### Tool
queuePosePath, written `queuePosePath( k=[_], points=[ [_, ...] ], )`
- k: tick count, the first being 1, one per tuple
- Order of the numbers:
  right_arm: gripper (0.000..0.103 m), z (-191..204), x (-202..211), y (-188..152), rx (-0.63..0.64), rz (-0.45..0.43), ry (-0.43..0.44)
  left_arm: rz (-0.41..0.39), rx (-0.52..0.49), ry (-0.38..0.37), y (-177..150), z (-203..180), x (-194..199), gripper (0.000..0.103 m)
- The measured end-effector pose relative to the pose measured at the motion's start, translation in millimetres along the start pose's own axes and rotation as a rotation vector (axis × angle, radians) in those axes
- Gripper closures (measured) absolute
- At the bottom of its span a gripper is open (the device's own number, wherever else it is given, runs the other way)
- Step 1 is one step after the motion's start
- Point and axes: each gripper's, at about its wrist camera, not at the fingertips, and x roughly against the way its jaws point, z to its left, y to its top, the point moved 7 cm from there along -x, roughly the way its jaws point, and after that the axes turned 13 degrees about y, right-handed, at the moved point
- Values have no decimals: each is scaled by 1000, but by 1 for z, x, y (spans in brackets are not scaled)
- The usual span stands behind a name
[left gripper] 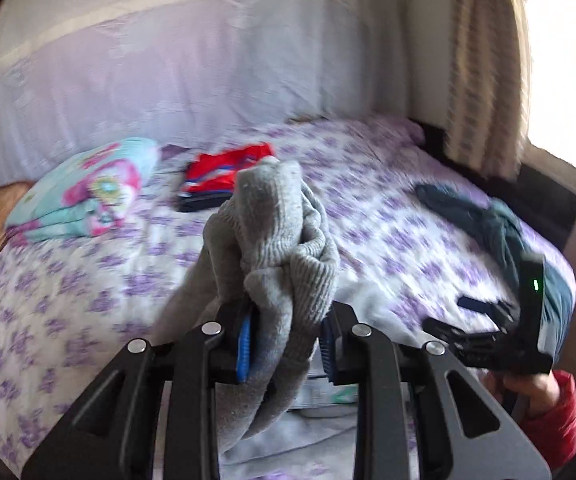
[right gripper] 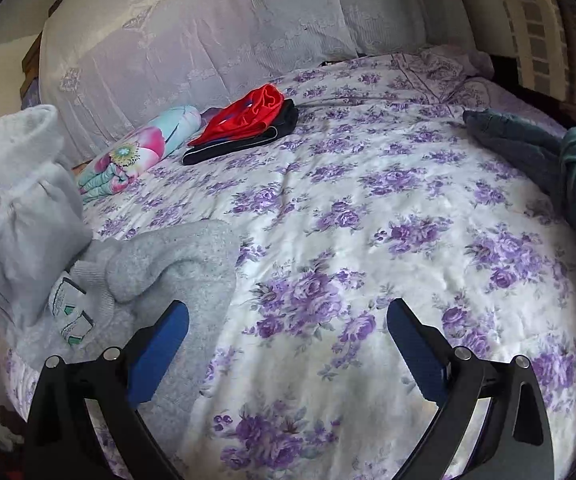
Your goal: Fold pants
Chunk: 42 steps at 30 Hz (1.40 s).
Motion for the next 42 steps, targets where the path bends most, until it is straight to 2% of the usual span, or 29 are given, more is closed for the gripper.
queuePosePath(
  k=[3,6,8,10,12,13,15,17,20,23,26,29,31,33,35,37,38,39,41,42],
  points=[
    [4,-7,-1,-1,-30,-1,23,1,-119,-3,-20,-56,-14,78],
    [4,-20,-2,-1,-109,-12,61,9,-171,24,-34,-77,-28,77],
    [4,-27,-5,-3,-166,-11,76,27,-172,27,-42,-83,-33,74],
    [4,-29,-6,-4,-183,-12,85,66,-207,-18,-50,-98,-37,62],
    [4,-28,-6,-4,-174,-13,83,89,-219,-131,-58,-109,-32,26],
    [4,-27,-6,-4,-170,-11,80,84,-222,-154,-60,-112,-28,24],
    [4,-27,-7,-5,-168,-8,73,63,-234,-161,-60,-110,-19,23],
    [4,-27,-6,-5,-164,-11,70,83,-194,-188,-56,-99,-16,24],
    [4,-22,0,-1,-141,-43,60,147,-30,-247,-45,-56,-12,24],
    [4,-1,20,15,-79,-144,78,156,101,-252,-37,-15,-8,24],
    [4,28,34,41,-23,-197,131,182,193,-196,-36,17,-18,25],
    [4,69,27,65,102,-169,143,246,173,-138,-50,18,-39,25],
    [4,88,10,70,205,-116,76,262,43,-58,-68,1,-52,25],
    [4,83,-22,61,272,-19,-42,244,-1,-5,-83,-7,-60,22],
    [4,59,-52,42,249,53,-105,234,8,5,-92,-8,-61,22],
    [3,34,-59,31,107,41,44,229,14,-11,-91,-7,-59,22],
    [3,26,-60,28,49,56,90,227,16,-20,-91,-7,-59,22],
    [3,24,-58,27,32,58,110,223,12,-20,-91,-7,-59,22],
    [3,27,-52,28,58,36,87,212,21,-46,-89,-4,-51,23],
    [3,31,-49,28,65,27,83,212,54,-98,-88,1,-42,23]
  ],
)
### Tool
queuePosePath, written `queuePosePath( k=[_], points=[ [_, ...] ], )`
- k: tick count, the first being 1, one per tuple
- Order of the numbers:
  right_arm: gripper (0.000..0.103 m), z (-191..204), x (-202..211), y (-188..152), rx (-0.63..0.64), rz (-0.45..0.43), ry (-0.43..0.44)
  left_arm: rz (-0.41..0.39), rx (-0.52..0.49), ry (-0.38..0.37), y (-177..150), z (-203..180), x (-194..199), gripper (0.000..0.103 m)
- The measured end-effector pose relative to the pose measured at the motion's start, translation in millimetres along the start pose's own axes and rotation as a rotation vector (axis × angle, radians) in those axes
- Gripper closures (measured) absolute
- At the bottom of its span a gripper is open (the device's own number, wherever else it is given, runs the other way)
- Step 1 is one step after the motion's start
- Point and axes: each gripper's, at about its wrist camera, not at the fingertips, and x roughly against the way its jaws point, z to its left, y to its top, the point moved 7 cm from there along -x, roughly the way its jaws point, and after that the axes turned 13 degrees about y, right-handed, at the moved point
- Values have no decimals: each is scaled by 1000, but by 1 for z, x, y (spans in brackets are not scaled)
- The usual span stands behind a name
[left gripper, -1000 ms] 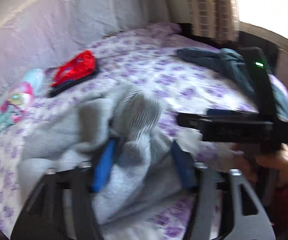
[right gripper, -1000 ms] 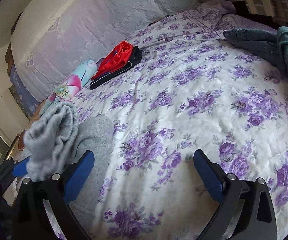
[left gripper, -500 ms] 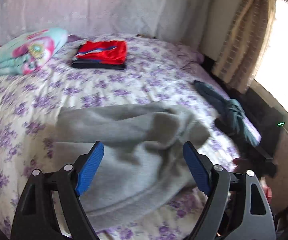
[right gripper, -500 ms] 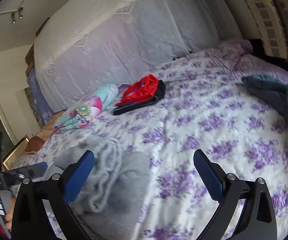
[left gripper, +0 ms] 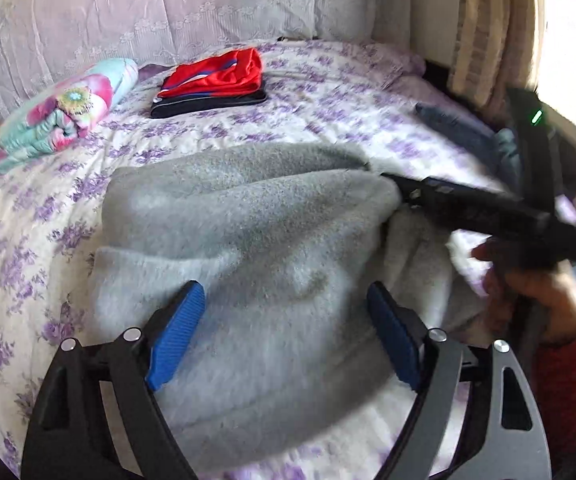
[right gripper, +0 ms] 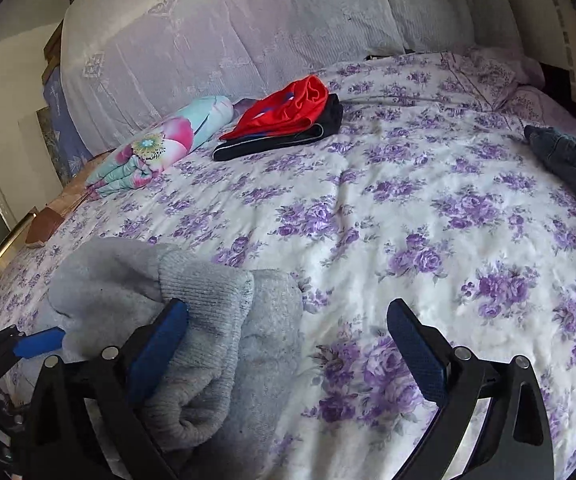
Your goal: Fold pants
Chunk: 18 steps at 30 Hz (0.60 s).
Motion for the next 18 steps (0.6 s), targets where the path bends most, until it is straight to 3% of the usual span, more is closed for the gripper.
queuePosePath(
  k=[2,3,5,8,10,11,14,16,18],
  points=[
    [4,4,13,6,-7,-32,0,-1,73,-99,0,18,16,23],
    [4,8,22,12,-21,-59,-2,-1,117,-109,-1,31,23,23],
    [4,23,36,31,-19,-101,41,0,167,-101,-8,51,30,23],
    [3,82,46,57,83,-113,190,29,221,-77,-26,73,30,23],
    [4,120,37,63,148,-69,272,54,258,-58,-42,85,25,22],
    [4,142,26,62,179,-23,321,66,268,-63,-46,87,22,16],
    [4,188,-11,55,219,94,388,169,354,-133,-62,97,-1,11],
    [4,210,-42,47,212,181,432,188,358,-161,-67,98,-10,8],
    [5,222,-67,44,122,250,499,169,341,-158,-69,95,-8,8]
  ],
)
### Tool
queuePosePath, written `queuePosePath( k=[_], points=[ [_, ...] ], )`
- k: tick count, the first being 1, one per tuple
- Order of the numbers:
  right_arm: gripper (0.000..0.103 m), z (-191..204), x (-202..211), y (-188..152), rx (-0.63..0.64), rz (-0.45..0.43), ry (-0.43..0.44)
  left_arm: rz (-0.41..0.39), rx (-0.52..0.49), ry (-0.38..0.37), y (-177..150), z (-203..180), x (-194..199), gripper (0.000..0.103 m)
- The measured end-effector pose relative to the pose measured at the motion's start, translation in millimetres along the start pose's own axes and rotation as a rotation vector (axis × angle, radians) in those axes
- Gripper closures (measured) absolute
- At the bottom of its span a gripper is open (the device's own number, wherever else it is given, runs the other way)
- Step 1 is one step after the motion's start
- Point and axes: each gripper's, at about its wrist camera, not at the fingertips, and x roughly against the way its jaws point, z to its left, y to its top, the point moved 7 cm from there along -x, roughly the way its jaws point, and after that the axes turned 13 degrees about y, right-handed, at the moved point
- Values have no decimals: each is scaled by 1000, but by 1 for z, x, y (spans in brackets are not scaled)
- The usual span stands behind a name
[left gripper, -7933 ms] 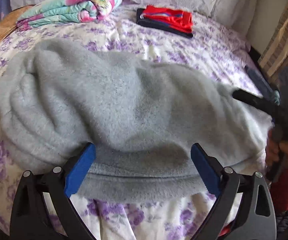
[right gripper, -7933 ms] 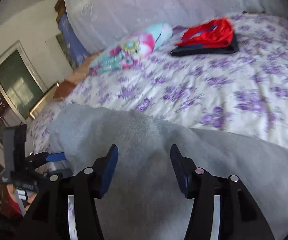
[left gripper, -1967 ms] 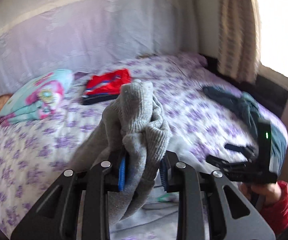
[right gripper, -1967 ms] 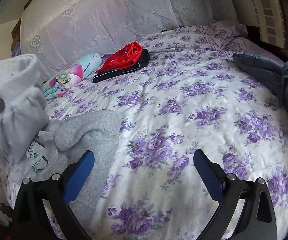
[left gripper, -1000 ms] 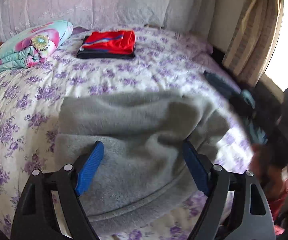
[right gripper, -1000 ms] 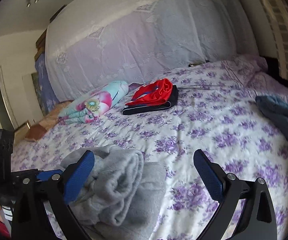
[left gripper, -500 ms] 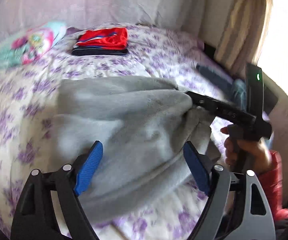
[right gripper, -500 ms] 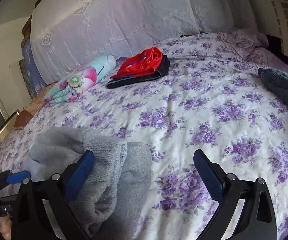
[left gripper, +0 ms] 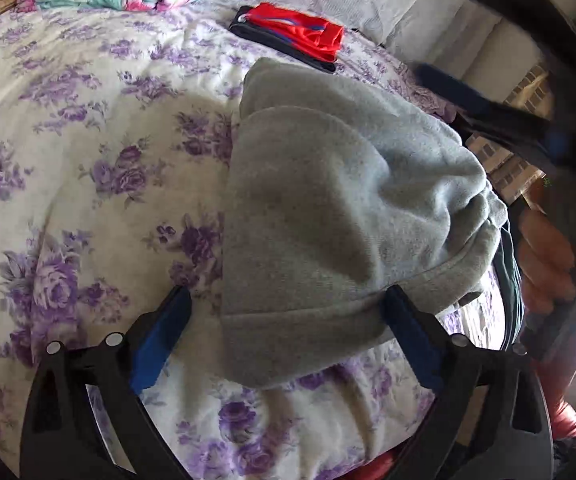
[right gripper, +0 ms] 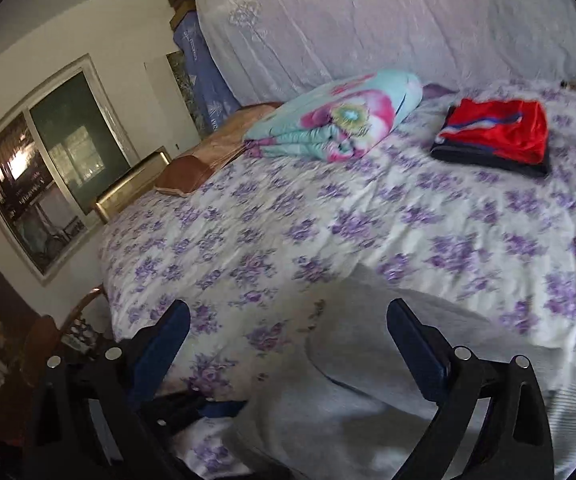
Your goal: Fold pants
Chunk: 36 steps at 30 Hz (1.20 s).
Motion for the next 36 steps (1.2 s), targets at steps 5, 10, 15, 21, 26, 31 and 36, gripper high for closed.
queuePosePath(
  k=[5,10,15,21,26,31,36],
  points=[
    [23,-3,-23,17,-5,88,-29,-22,-29,-23,-2,-2,2,17],
    [30,-38,-31,35,12,239,-175,-1,-18,-110,8,-6,2,31],
    [30,-53,-68,14,82,387,-232,11,5,-152,8,-5,-3,32],
    [56,-60,-85,-10,192,419,-307,-21,-42,-116,2,-9,0,38],
    [64,-56,-56,9,188,319,-290,-66,-91,-74,0,-15,11,59],
    [65,-93,-60,14,49,257,-267,-41,-75,-67,-6,-10,3,68],
    [67,-122,-69,22,-41,204,-297,1,-94,-54,-23,-4,4,91]
  ],
)
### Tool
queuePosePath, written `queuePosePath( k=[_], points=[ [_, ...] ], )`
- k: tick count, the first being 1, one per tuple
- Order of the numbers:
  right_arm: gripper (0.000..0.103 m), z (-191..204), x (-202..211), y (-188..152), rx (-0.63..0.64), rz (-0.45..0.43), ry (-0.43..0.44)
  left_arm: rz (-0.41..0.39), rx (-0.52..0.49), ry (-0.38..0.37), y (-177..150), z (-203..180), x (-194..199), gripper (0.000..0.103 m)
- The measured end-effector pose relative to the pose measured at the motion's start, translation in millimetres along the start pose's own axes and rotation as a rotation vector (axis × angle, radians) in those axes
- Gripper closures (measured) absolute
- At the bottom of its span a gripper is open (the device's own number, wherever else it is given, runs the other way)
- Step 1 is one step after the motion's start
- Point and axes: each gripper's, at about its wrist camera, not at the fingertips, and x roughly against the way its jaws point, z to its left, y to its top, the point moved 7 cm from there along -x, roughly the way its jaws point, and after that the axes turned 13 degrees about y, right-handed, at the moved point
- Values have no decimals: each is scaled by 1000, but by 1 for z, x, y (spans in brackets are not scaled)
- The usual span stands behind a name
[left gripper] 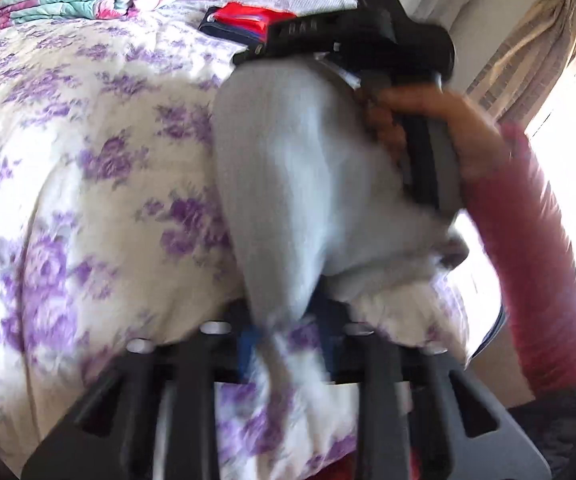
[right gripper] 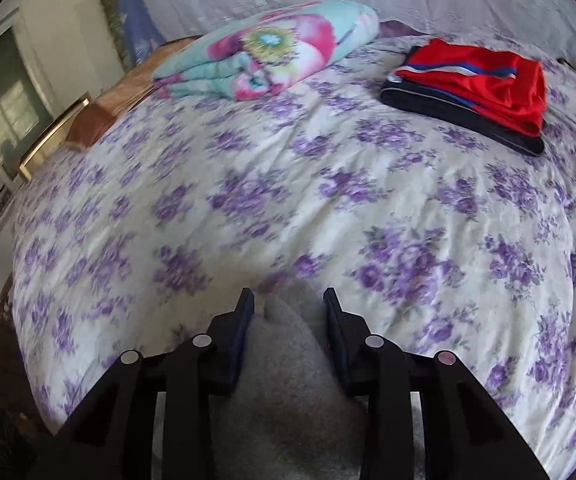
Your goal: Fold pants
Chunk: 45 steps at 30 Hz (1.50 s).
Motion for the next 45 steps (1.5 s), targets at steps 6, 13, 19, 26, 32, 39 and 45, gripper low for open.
queuePosePath(
  k=[6,13,19,26,32,39,45],
  points=[
    [64,1,29,5,-41,-97,69,-18,90,-52,13,19,26,92],
    [62,35,59,6,42,-110,106,22,78,-29,23,7,12,80],
    [46,27,35,-42,90,22,21,18,87,-38,17,15,31,71],
    [37,35,100,-46,76,-156,83,-42,35,57,39,12,50,71],
    [30,10,141,-106,217,-132,-238,-107,-44,-31,50,-22,74,47],
    [27,-9,158,-168,161,-273,-193,-83,-46,116,72,-19,37,26],
    [22,-12,205,-159,124,-405,-184,66,-5,136,51,1,-27,21]
  ],
)
